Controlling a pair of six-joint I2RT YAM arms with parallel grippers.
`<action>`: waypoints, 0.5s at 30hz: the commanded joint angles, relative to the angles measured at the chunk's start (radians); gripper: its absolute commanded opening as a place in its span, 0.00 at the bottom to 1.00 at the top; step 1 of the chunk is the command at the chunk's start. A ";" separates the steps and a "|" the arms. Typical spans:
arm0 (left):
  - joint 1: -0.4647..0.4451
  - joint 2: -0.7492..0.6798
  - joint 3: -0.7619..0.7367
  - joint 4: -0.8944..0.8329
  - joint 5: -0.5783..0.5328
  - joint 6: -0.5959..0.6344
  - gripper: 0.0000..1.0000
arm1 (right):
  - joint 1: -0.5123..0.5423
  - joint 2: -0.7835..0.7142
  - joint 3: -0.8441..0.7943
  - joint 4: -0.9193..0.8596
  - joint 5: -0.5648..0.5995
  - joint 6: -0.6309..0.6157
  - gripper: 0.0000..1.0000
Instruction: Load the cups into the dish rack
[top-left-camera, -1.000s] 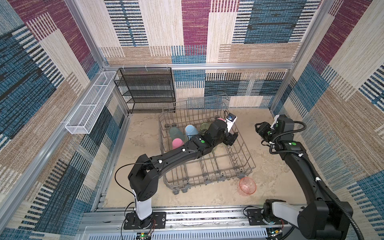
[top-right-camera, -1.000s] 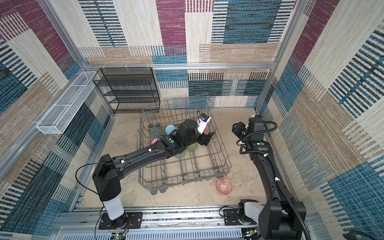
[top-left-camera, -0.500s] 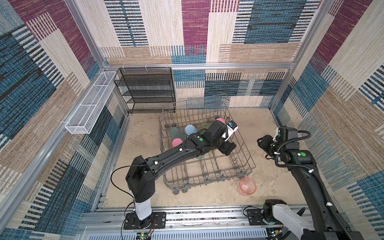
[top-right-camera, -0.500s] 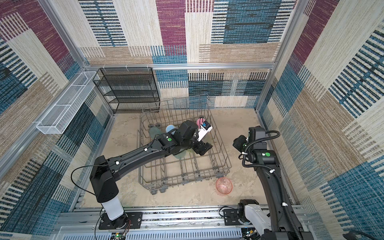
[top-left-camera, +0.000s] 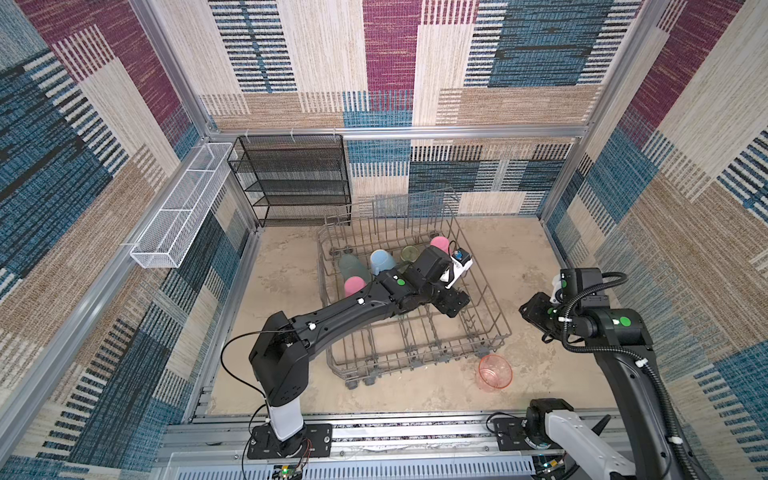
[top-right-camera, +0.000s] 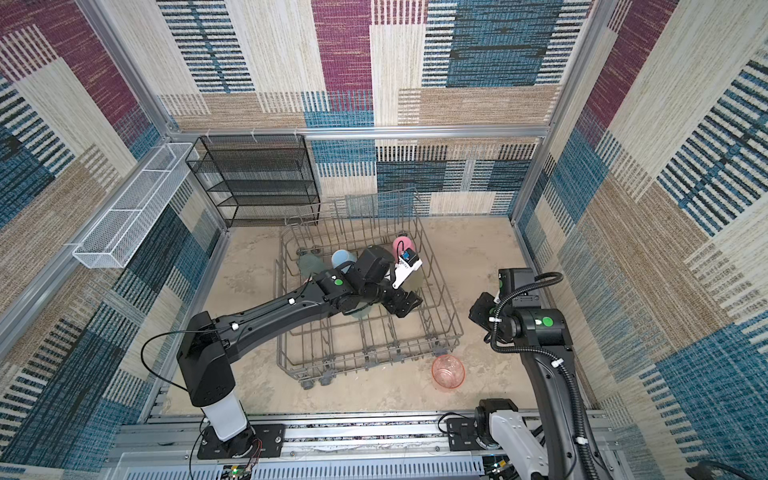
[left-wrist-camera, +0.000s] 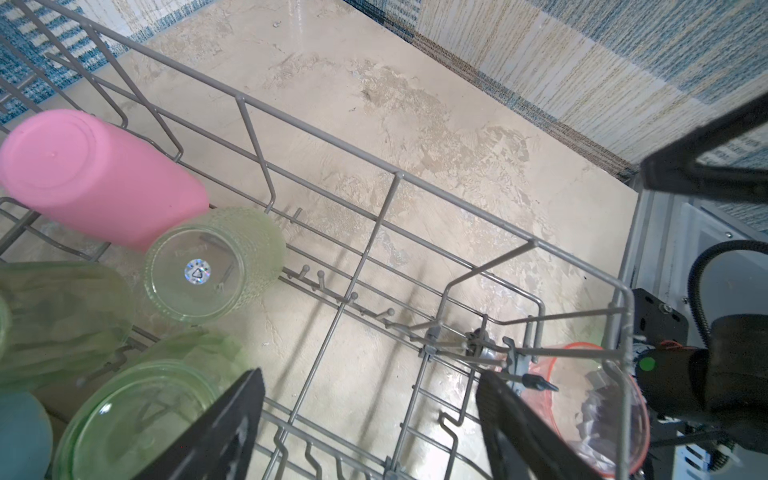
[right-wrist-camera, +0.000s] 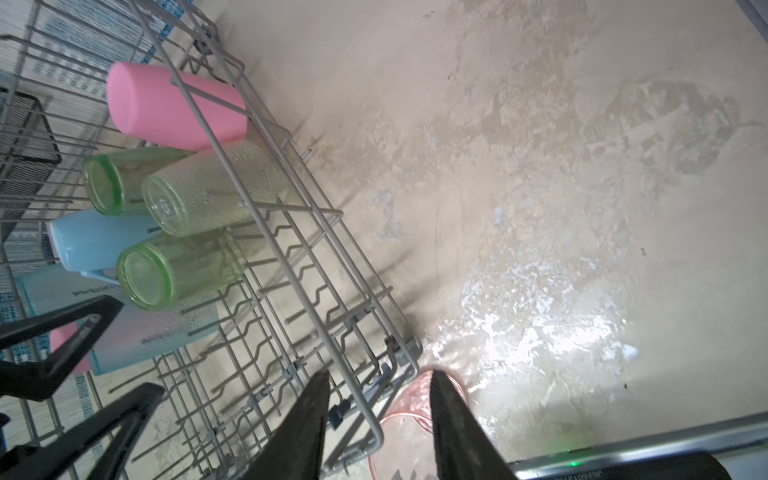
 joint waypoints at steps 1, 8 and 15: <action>0.001 -0.009 0.001 -0.005 0.012 -0.021 0.83 | 0.004 -0.012 0.000 -0.100 0.007 -0.039 0.43; 0.006 -0.011 -0.002 -0.004 0.001 -0.025 0.83 | 0.004 -0.062 -0.073 -0.143 -0.035 -0.033 0.42; 0.012 -0.002 0.006 -0.005 0.008 -0.029 0.83 | 0.005 -0.094 -0.162 -0.142 -0.071 -0.009 0.40</action>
